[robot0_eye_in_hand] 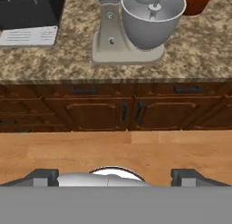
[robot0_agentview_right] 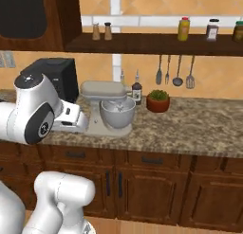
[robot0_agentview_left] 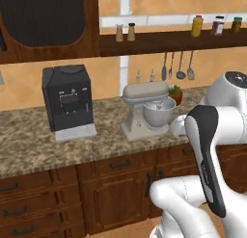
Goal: Navigate to the fridge.
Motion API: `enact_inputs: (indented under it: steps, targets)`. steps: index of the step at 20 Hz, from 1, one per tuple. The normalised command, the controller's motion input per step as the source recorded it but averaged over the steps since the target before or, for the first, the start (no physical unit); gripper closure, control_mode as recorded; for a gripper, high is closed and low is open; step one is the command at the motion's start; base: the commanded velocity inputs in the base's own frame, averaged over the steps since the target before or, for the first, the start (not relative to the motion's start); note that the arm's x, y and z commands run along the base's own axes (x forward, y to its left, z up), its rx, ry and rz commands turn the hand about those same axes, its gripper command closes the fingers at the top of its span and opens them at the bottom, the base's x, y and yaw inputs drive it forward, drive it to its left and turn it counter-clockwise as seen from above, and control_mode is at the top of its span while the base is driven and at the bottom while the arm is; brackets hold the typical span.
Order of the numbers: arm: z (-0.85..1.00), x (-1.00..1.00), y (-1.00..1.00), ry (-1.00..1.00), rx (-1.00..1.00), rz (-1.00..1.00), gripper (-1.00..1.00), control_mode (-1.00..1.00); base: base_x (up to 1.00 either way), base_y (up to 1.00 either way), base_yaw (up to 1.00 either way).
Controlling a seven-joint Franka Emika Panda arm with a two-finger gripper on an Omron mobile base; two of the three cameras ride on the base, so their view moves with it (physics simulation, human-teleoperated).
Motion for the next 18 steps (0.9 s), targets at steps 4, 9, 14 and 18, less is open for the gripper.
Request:
enact_inputs:
  steps: [4,9,14,18]
  targets:
    - [0.0,0.0,0.0,0.0,0.0,0.0,-1.0,1.0,-0.04,-0.66,-0.76]
    - [0.0,0.0,0.0,0.0,0.0,0.0,-1.0,1.0,0.0,-0.19,-0.94]
    - [0.0,0.0,0.0,0.0,0.0,0.0,-1.0,1.0,0.0,-0.08,-0.97]
    - [0.0,0.0,0.0,0.0,0.0,0.0,-1.0,1.0,0.0,0.0,-1.0]
